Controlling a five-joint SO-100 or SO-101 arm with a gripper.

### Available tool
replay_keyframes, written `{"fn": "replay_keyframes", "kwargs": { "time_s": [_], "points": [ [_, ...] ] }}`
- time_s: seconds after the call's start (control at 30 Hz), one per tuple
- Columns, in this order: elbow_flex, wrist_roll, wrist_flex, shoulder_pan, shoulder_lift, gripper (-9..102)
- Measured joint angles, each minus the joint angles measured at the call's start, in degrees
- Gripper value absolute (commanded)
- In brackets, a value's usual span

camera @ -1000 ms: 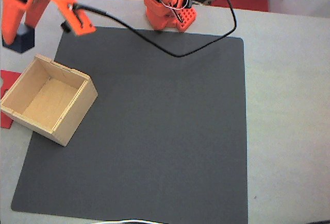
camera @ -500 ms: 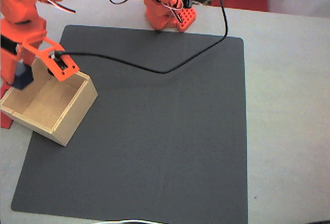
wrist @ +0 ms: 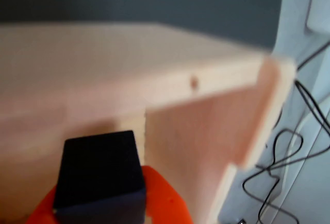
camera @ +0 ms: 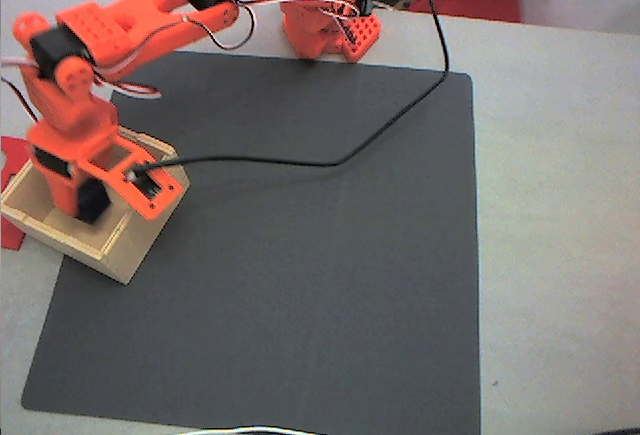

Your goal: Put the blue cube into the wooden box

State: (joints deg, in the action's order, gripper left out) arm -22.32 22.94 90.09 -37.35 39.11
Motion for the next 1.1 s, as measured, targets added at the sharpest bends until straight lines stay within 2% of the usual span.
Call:
{"fn": "replay_keyframes", "kwargs": {
  "time_s": [0.2, 0.57, 0.77, 0.8, 0.97, 1.1],
  "points": [
    [0.00, -0.62, 0.44, 1.93, -0.26, 11],
    [3.60, -0.62, 6.24, 3.25, -0.35, 22],
    [6.77, -0.62, 9.32, 3.87, -0.35, 23],
    [7.73, -0.62, 10.02, 3.87, -0.35, 22],
    [13.27, -1.23, 12.66, 5.54, 1.32, 0],
    [13.54, -2.46, 12.83, 8.35, 9.14, 0]
  ]
}}
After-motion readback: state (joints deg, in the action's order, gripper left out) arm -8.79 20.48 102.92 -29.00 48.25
